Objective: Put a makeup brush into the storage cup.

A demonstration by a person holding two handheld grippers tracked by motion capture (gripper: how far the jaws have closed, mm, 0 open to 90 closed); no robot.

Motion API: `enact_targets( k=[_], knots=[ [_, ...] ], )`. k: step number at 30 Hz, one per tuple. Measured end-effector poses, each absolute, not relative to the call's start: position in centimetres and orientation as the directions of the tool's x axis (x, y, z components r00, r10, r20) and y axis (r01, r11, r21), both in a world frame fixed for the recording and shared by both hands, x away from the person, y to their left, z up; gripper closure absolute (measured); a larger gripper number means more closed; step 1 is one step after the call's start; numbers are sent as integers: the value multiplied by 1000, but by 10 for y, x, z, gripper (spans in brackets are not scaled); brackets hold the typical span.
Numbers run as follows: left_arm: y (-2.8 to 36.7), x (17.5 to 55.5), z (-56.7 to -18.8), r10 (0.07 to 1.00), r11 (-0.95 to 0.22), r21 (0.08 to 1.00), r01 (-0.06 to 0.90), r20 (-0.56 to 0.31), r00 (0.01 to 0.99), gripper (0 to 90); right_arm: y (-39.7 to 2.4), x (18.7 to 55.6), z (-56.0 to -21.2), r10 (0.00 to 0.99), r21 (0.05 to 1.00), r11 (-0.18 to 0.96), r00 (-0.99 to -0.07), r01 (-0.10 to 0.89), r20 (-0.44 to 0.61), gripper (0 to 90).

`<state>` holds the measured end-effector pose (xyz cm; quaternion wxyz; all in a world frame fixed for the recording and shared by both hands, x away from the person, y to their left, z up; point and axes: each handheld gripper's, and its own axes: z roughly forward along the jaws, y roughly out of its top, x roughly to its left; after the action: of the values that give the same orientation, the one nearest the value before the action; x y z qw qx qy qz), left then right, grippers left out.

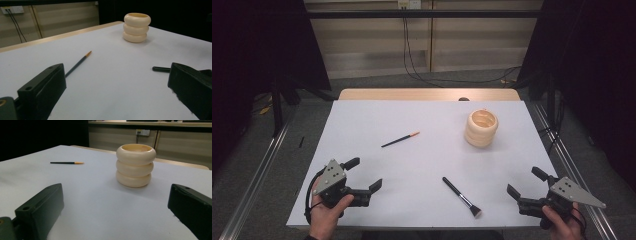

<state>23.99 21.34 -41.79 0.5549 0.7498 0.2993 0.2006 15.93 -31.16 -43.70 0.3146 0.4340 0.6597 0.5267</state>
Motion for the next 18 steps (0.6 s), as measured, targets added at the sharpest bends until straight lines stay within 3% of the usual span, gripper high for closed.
enact_targets(
  k=[18],
  knots=[
    [188,268,-405,653,-205,955,214,-29,756,16,-311,158,-436,894,974,51,-445,219,54,0]
  ],
)
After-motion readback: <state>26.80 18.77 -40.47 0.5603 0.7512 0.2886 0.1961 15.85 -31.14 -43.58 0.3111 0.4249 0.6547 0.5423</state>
